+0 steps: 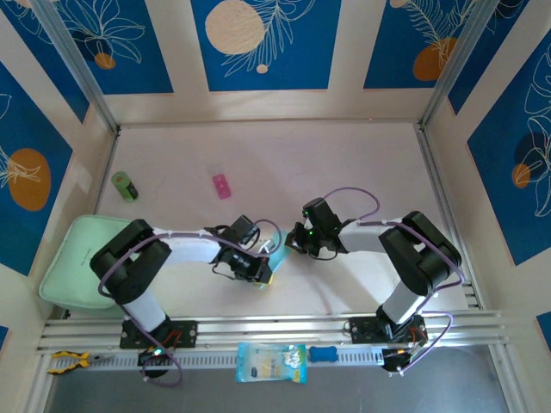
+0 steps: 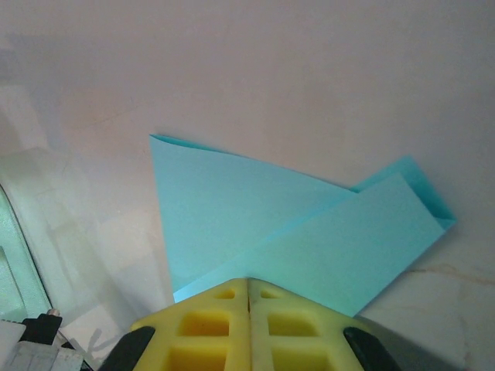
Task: Fold a paper plane with a square sheet of paper (pick it up from the middle)
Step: Perform the fifth fold on the wing at the bottom-center of the table.
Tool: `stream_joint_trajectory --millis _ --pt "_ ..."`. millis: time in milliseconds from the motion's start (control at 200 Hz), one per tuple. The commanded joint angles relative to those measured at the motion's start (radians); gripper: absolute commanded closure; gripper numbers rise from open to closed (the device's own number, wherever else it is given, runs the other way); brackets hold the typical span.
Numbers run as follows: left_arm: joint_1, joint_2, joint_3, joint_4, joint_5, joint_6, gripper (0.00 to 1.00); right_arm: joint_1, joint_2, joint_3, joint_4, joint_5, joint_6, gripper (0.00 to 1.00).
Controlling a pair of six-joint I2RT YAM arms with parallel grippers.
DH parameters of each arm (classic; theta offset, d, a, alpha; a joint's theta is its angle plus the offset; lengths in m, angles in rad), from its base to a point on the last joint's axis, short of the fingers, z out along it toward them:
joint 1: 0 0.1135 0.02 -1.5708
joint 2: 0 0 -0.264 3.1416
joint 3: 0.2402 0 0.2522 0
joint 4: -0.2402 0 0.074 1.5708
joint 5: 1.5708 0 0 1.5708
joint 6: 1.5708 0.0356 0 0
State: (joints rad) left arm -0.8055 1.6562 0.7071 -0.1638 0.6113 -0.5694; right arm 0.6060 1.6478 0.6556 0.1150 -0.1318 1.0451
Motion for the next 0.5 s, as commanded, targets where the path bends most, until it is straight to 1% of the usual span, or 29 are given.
stream_joint_trajectory --millis 0,495 --pt "-0.014 -0.018 -0.048 -0.101 -0.048 -0.013 1.0 -0.02 0.038 -0.014 -0.15 0.069 -0.021 0.94" --pt "-0.014 -0.112 -0.124 -0.131 -0.105 -0.041 1.0 -0.021 0.033 -0.017 -0.149 0.067 -0.025 0.94"
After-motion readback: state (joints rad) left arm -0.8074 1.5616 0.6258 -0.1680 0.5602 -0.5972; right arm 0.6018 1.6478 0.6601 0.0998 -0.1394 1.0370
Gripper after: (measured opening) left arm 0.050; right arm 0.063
